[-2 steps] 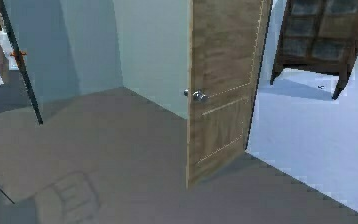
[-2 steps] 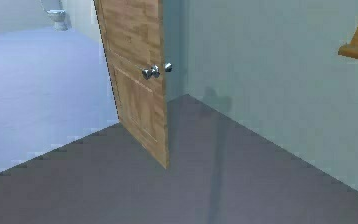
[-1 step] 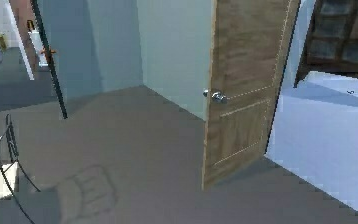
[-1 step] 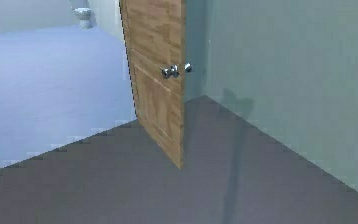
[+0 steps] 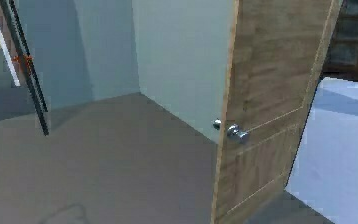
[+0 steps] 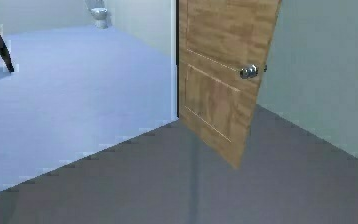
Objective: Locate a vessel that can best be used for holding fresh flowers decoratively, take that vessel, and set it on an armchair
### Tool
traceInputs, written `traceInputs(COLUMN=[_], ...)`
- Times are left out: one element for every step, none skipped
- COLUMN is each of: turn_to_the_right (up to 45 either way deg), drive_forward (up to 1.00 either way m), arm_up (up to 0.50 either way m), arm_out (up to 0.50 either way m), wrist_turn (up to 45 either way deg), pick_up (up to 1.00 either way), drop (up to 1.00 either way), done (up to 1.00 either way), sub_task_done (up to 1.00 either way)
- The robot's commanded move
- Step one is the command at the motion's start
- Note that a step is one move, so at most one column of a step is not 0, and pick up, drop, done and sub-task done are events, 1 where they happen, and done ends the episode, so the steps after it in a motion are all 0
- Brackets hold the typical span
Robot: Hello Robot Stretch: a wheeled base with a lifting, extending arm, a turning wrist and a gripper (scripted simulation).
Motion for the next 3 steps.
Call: traceInputs(turn_to_the_right=[-36.0, 0.0, -3.0], drive_forward=[0.0, 1.0, 0.0], arm_up=[0.0, 0.0, 0.0], arm_out=[0.0, 0.0, 0.0], wrist_turn=[0.0, 0.0, 0.0], pick_up=[0.0, 0.0, 0.0], drop=[0.0, 0.0, 0.0], done=[0.0, 0.0, 0.0], sub_task_done=[0.0, 0.0, 0.0])
